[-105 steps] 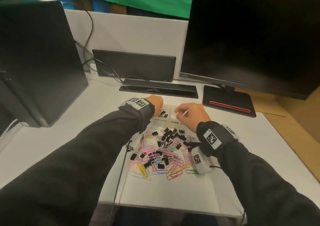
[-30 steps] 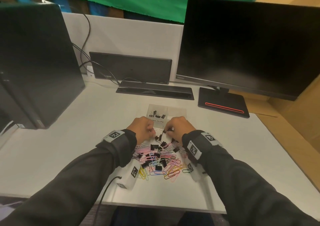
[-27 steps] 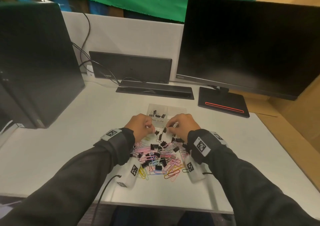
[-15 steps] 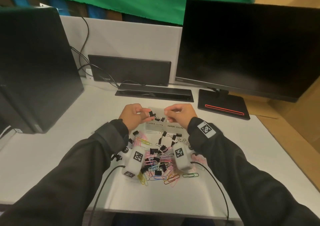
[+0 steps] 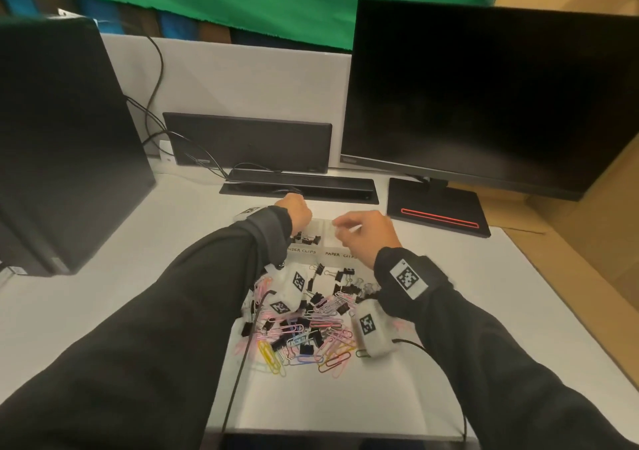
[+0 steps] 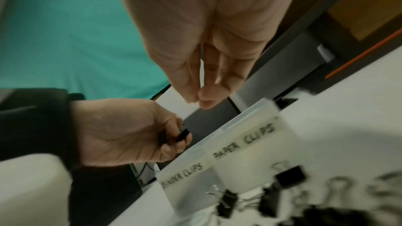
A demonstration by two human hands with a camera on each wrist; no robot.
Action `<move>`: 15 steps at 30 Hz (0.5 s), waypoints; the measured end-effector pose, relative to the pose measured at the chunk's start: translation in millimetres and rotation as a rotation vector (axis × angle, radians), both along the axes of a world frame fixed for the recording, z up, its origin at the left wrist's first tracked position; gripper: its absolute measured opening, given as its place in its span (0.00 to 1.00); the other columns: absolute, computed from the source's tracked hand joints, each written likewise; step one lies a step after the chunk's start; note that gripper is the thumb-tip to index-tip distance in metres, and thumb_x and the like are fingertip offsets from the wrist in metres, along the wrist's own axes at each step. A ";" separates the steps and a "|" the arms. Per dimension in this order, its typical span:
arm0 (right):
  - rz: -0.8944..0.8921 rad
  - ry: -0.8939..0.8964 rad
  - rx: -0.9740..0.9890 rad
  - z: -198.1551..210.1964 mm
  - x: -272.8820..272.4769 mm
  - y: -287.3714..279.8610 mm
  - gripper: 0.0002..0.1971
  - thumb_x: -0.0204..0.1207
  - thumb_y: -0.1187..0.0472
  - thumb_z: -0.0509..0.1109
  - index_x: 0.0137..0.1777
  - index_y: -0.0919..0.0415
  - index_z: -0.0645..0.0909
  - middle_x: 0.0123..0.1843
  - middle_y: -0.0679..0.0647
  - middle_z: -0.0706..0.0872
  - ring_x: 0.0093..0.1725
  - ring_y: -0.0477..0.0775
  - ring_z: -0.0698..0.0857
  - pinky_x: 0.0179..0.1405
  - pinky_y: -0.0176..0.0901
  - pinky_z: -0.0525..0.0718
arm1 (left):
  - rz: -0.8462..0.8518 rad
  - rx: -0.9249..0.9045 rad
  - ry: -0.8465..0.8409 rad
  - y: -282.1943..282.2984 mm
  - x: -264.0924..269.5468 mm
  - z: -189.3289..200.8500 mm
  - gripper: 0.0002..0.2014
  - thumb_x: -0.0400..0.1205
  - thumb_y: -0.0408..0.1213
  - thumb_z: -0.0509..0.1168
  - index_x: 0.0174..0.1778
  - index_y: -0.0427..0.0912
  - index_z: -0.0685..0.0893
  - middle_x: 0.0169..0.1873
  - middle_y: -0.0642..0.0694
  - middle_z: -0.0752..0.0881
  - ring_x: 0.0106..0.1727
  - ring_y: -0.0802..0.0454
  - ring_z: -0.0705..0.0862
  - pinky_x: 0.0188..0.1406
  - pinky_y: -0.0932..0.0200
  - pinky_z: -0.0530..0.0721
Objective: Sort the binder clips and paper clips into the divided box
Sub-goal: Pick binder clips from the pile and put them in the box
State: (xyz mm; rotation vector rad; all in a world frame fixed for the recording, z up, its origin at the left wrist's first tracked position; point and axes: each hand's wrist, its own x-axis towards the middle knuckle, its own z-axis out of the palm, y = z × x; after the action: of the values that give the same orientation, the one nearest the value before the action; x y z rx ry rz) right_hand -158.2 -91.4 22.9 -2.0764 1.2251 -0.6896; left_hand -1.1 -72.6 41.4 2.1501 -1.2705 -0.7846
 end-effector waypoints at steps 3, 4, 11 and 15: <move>0.174 0.368 -0.042 -3.2 -19.2 11.1 0.11 0.79 0.61 0.68 0.57 0.55 0.89 0.58 0.53 0.89 0.51 0.51 0.86 0.60 0.44 0.83 | -0.129 0.046 -0.223 0.5 -7.5 -1.9 0.14 0.83 0.30 0.56 0.62 0.34 0.81 0.59 0.37 0.84 0.57 0.40 0.83 0.54 0.52 0.82; 0.232 0.479 -0.051 -5.3 -21.0 14.9 0.12 0.80 0.60 0.66 0.59 0.56 0.88 0.61 0.54 0.88 0.54 0.53 0.86 0.61 0.45 0.83 | -0.168 0.049 -0.251 -0.2 -7.9 -3.1 0.14 0.82 0.32 0.56 0.60 0.38 0.82 0.60 0.39 0.84 0.56 0.41 0.83 0.52 0.55 0.80; 0.345 0.856 -0.178 -27.1 -3.7 26.2 0.11 0.78 0.69 0.61 0.52 0.66 0.85 0.44 0.60 0.79 0.40 0.61 0.79 0.40 0.45 0.79 | -0.176 -0.138 -0.528 28.5 -15.1 -3.9 0.07 0.79 0.37 0.62 0.51 0.47 0.83 0.55 0.44 0.83 0.53 0.44 0.83 0.54 0.51 0.83; 0.385 0.818 -0.216 -34.4 3.0 24.7 0.12 0.75 0.72 0.65 0.53 0.62 0.87 0.50 0.61 0.86 0.46 0.62 0.84 0.44 0.47 0.83 | -0.312 0.036 -0.592 54.0 -27.9 -21.7 0.08 0.79 0.38 0.63 0.51 0.50 0.85 0.53 0.46 0.86 0.50 0.44 0.86 0.48 0.54 0.82</move>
State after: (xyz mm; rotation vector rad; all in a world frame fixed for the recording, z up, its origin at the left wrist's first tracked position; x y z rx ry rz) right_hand -155.2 -66.7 -11.5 -2.7968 1.1026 0.2606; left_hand -29.0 -18.7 19.7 2.3330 -1.9317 -0.2762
